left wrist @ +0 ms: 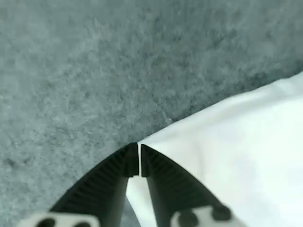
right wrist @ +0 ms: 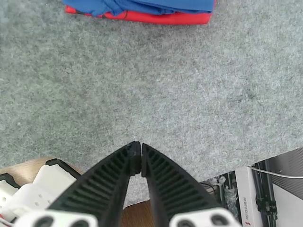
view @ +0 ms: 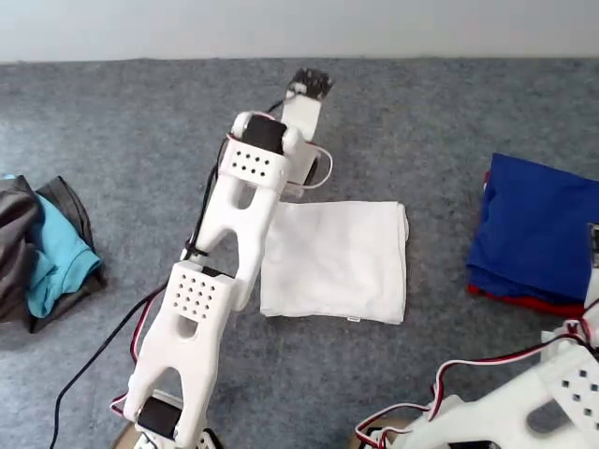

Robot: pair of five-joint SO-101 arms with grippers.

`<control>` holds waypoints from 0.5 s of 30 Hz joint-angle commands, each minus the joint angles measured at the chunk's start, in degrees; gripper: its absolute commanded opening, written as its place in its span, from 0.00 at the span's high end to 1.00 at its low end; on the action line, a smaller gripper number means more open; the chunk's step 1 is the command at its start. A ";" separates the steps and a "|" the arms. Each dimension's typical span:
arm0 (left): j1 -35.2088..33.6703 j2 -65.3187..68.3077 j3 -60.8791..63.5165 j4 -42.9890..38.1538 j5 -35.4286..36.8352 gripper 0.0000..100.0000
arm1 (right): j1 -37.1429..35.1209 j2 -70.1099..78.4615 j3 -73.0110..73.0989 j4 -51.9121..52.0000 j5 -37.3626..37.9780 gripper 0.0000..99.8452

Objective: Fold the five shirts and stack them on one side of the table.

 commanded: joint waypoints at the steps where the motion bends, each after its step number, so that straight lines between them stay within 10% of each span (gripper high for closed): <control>1: -1.93 -6.24 -1.80 1.76 0.00 0.98 | -1.01 -1.36 -0.35 2.07 0.18 0.99; 15: -13.27 -56.70 51.91 1.49 -5.19 0.98 | -37.85 0.66 0.09 2.15 -21.98 0.98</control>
